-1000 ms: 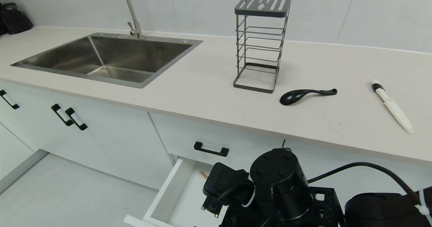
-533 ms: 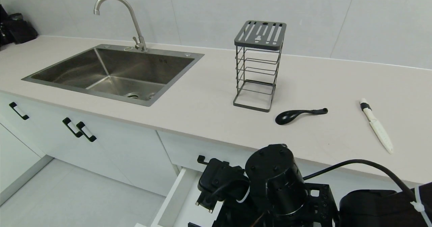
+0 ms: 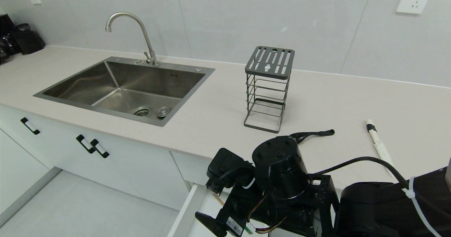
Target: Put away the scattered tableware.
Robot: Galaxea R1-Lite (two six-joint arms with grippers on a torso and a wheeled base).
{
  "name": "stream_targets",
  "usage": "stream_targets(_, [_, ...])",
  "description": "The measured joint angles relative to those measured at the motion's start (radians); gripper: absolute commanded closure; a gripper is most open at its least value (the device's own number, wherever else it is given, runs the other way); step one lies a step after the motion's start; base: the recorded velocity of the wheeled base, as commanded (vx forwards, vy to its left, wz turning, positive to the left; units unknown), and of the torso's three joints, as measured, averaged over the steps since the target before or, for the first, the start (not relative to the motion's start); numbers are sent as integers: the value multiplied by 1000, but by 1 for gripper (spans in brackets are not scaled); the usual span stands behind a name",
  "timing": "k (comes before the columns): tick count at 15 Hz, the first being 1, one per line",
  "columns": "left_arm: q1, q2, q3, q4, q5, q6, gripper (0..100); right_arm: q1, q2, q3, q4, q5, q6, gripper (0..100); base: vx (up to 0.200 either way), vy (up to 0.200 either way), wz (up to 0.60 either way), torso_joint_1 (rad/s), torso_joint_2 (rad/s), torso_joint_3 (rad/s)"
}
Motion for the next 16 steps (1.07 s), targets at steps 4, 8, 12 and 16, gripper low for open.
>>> stream_targets(4, [0,0,0,0,0,0,0,-35,-31,78,-10,-12,59,0,0,0,0,8,-14,-5])
stream_targets(8, [0,0,0,0,0,0,0,-94,-118,213,-56,-25,60,0,0,0,0,0,0,0])
stream_targets(12, [0,0,0,0,0,0,0,-225,-281,405,-100,-66,56,0,0,0,0,0,0,0])
stream_targets(16, [0,0,-1,0,0,0,0,-340,-429,507,-102,-48,50,0,0,0,0,0,0,0])
